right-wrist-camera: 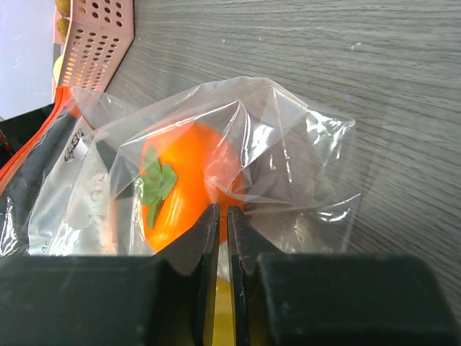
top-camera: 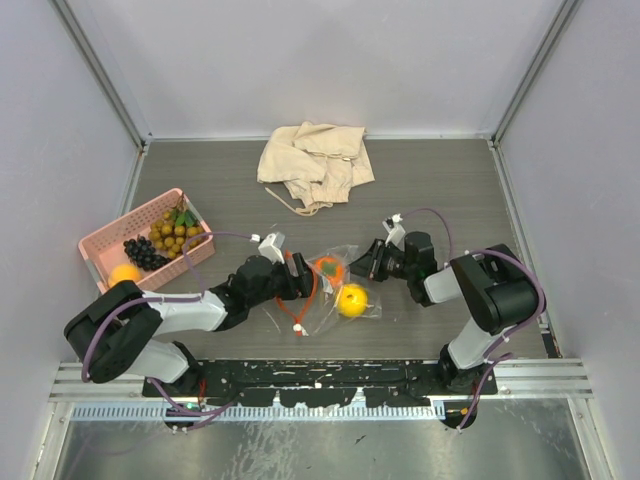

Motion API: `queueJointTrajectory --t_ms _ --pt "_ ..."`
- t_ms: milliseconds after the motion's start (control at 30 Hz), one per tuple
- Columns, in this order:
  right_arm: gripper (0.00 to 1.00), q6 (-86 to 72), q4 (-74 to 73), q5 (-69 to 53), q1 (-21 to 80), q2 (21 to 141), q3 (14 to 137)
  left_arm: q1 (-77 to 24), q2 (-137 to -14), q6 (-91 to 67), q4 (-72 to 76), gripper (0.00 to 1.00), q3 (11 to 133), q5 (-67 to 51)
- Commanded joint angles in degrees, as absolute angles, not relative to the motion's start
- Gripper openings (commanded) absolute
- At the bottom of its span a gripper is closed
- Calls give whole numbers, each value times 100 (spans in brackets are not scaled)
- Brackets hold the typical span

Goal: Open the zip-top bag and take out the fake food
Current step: Pick up the fake fruit from the zipper food storage bag.

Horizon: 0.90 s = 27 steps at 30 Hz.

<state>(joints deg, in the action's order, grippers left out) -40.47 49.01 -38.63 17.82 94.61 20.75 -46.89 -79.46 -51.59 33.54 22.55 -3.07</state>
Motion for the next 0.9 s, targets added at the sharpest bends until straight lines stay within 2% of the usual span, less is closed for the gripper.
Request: queueJointTrajectory --t_ms 0,433,533,867 --pt "15 -3818 5034 -4015 1954 9524 2306 -4712 -7799 -5036 3364 82 2507 -148" --pt "15 -3739 5082 -4245 2257 9754 2485 -4713 -7865 -5010 2858 87 2661 -21" --pt "15 -3770 5201 -4362 2304 9835 2507 -4753 -7893 -4985 2751 92 2685 83" --pt "14 -3761 5338 -4660 2578 9999 2657 -4861 -8134 -4931 2610 92 2855 101"
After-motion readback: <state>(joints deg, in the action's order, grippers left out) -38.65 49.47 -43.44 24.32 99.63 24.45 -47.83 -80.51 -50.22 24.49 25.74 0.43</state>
